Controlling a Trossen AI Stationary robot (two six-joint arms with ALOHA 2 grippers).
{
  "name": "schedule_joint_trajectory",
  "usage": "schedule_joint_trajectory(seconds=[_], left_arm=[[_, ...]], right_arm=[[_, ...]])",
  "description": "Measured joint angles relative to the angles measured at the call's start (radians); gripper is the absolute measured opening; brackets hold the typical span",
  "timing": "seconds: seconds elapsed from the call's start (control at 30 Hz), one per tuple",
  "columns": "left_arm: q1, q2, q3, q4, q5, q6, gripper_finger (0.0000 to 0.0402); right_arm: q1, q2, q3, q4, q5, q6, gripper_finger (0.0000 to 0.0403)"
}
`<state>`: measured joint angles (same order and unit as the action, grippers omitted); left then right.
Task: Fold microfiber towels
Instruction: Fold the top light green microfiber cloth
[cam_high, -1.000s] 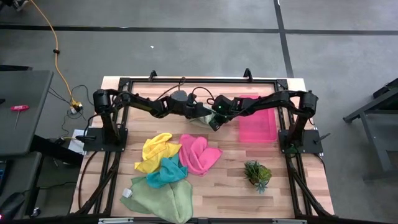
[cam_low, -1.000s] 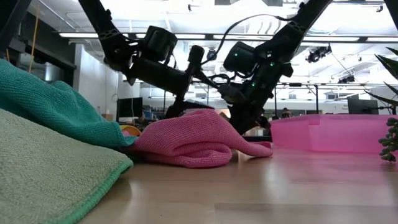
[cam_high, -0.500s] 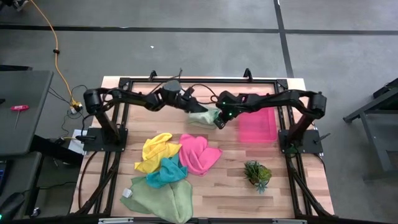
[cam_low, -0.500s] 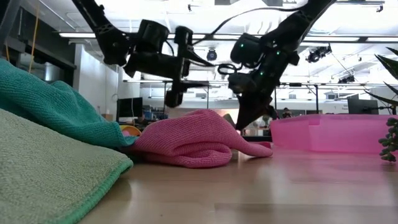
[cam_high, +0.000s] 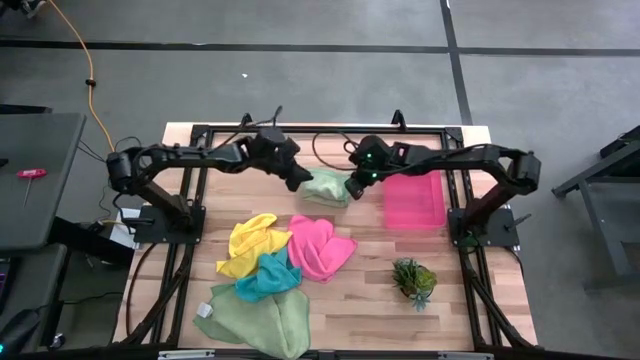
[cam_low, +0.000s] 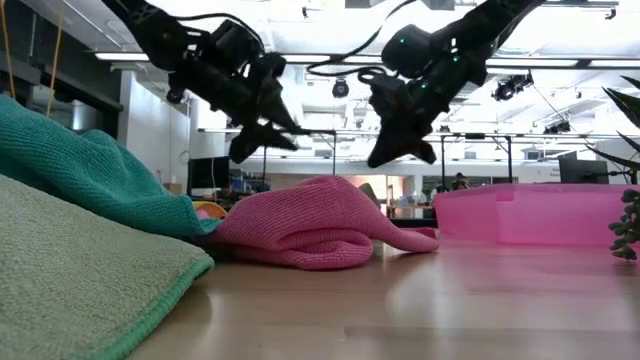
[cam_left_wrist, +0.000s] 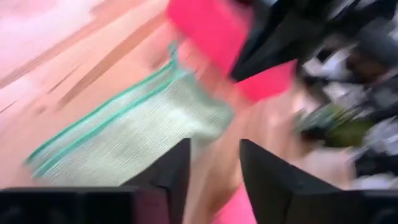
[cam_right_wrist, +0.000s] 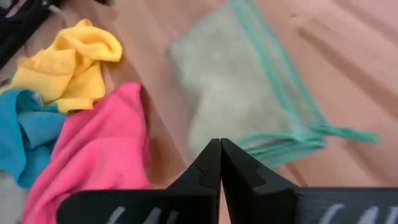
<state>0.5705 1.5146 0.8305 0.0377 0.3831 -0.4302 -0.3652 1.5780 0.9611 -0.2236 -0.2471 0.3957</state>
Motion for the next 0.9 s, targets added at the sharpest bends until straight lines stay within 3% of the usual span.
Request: schedule_joint_trajectory(seconds=[0.13,0.2,0.6,0.8,0.9], left_arm=[[-0.046,0.036,0.000,-0.034,-0.093,0.101,0.0028],[-0.066,0.063,-0.001,-0.043,-0.132,0.119,0.0009],[-0.168,0.260,-0.001,-0.121,-0.191,0.216,0.0004],[-0.188,0.269,0.002,-0.119,-0.194,0.232,0.0001],[-0.190,0.215,-0.004,-0.152,-0.167,0.250,0.0000]], right_arm=[[0.021,0.071,0.000,0.086,-0.006,0.019,0.0000],[0.025,0.102,0.000,0.130,-0.010,0.040,0.0000],[0.023,0.137,-0.001,0.083,0.028,-0.018,0.0000],[0.023,0.137,-0.001,0.009,0.064,-0.094,0.0000],[0.023,0.138,-0.001,-0.014,0.070,-0.117,0.0000]])
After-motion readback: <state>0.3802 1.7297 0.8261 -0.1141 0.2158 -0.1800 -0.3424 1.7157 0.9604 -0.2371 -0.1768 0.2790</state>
